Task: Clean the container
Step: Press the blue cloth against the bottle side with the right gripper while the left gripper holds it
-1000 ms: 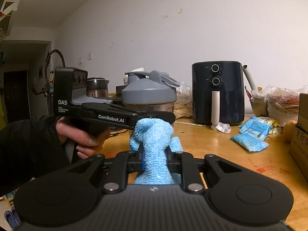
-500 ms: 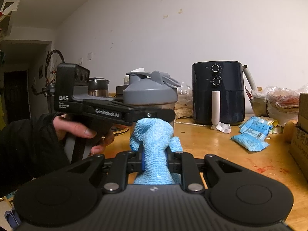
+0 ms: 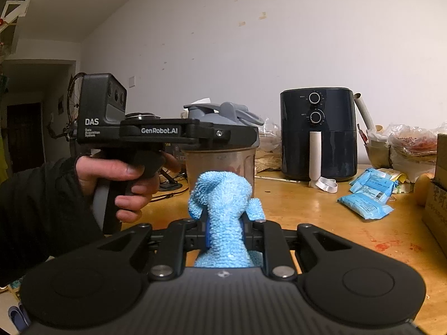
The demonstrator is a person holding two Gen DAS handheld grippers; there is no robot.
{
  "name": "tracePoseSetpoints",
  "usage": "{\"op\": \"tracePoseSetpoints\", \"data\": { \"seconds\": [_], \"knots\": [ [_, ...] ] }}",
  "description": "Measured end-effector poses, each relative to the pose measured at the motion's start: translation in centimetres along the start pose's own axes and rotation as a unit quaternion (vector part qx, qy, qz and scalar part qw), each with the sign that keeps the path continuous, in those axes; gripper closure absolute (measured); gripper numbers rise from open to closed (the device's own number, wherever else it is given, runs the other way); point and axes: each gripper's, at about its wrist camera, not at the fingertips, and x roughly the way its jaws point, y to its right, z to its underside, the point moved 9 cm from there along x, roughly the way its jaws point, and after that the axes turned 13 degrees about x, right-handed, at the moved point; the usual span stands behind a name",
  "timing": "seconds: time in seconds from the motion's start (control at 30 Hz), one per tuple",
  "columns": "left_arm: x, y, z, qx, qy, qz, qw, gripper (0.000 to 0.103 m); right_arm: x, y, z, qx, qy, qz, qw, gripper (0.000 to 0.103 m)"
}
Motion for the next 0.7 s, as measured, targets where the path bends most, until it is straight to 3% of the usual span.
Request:
{"op": "tracePoseSetpoints", "data": {
  "seconds": [0.03,0.7],
  "knots": [
    [0.0,0.0,0.0,0.0,-0.001,0.0,1.0,0.008,0.0,0.0,0.0,0.0,0.0,0.0,1.0,0.088],
    [0.0,0.0,0.2,0.003,0.0,0.003,1.0,0.008,2.6,0.1,-1.9,-0.012,0.011,-0.009,1.0,0.088]
  ]
}}
